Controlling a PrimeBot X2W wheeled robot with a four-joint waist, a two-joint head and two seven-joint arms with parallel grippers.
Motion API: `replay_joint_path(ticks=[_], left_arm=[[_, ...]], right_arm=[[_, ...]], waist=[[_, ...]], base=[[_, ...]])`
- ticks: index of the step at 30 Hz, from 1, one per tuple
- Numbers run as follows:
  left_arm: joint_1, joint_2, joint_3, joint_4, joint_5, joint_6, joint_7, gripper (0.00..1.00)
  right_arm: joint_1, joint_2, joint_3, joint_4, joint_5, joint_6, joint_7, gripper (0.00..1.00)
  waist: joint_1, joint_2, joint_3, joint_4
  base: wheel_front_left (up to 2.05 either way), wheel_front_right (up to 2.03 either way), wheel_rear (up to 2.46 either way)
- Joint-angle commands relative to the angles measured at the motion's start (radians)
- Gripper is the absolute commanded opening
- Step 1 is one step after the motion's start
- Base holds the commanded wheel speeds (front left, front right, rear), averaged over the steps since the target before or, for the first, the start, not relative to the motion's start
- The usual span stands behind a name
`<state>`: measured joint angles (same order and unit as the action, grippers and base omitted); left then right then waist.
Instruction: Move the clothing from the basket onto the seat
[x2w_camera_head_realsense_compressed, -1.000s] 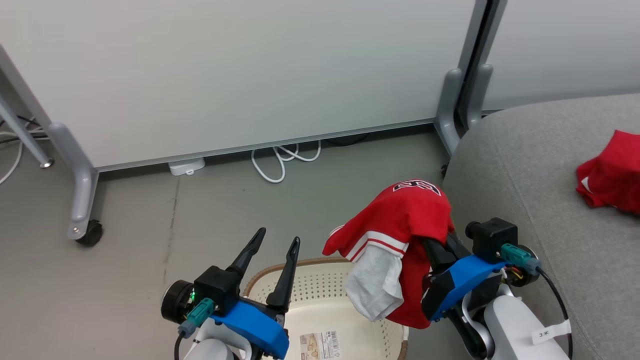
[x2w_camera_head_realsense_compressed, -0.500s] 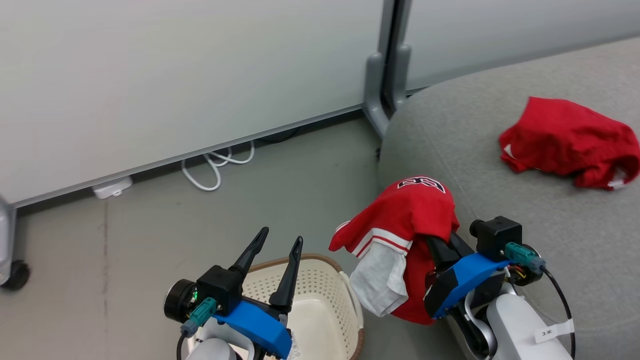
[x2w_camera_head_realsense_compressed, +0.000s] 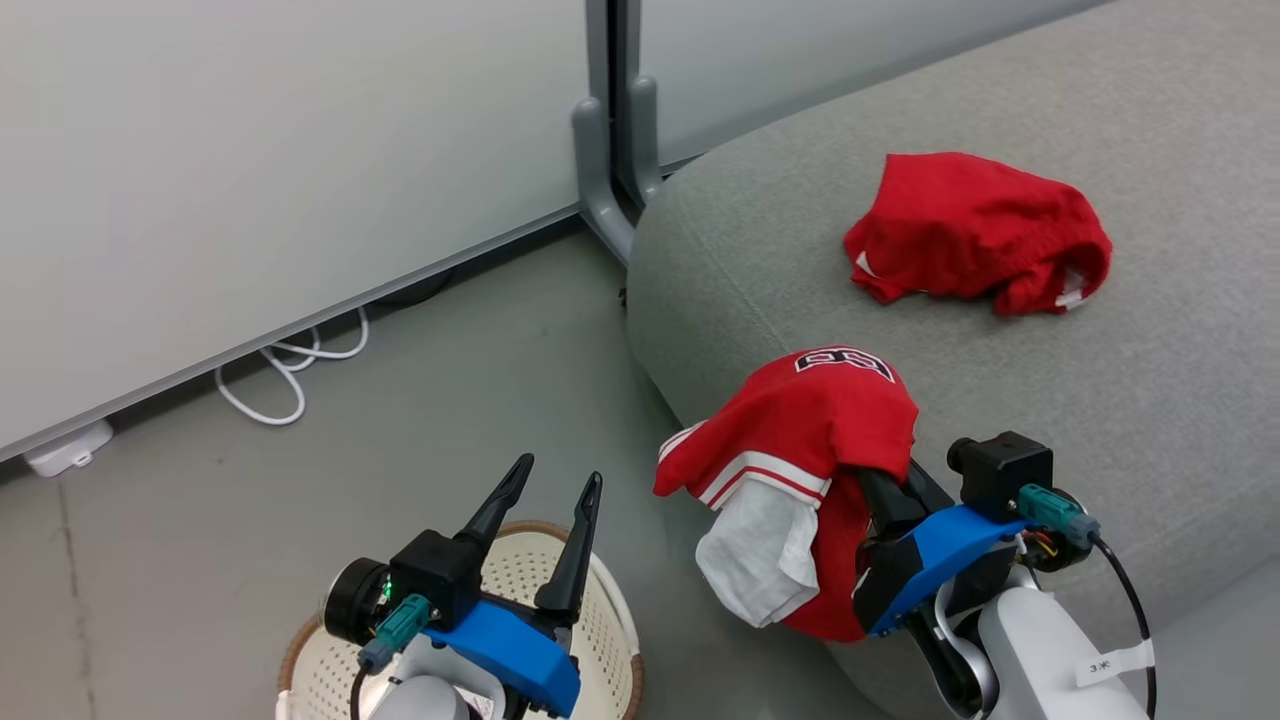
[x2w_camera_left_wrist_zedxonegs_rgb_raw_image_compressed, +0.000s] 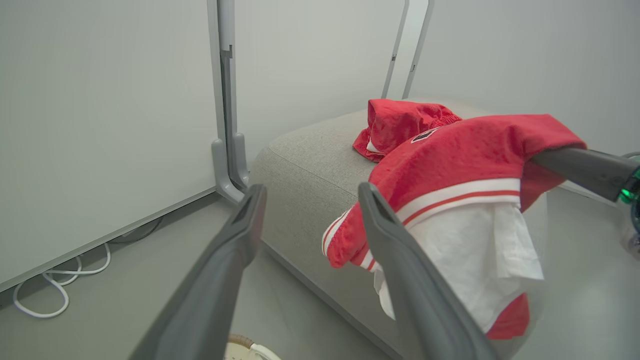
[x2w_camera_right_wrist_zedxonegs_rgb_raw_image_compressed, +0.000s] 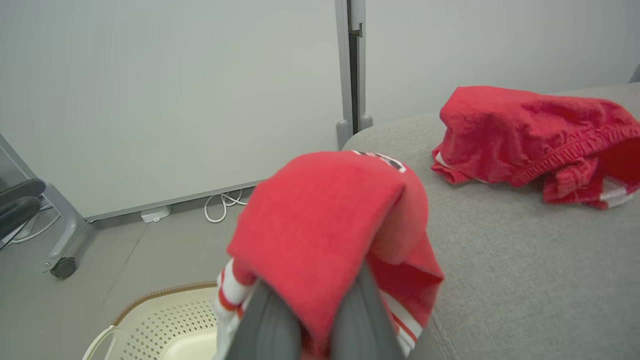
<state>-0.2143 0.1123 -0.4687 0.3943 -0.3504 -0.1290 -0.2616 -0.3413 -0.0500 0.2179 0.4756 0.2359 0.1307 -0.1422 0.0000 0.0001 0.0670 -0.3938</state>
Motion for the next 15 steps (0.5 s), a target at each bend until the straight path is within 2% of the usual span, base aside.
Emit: replay_joint_path(ticks=[1, 15], left_arm=[[-0.014, 0.003, 0.001, -0.001, 0.002, -0.002, -0.005, 1.00], [-0.015, 0.017, -0.001, -0.003, 0.006, -0.002, -0.005, 1.00]], right_arm=[[0.005, -0.001, 0.000, -0.005, 0.004, 0.000, -0.008, 0.00], [0.011, -0.001, 0.004, 0.003, 0.017, 0.000, -0.018, 0.00]], waist=[[0.0000, -0.0001, 0.007, -0.024], [0.0000, -0.0001, 0.017, -0.087]], base=[[0.00, 0.00, 0.00], [0.00, 0.00, 0.00]])
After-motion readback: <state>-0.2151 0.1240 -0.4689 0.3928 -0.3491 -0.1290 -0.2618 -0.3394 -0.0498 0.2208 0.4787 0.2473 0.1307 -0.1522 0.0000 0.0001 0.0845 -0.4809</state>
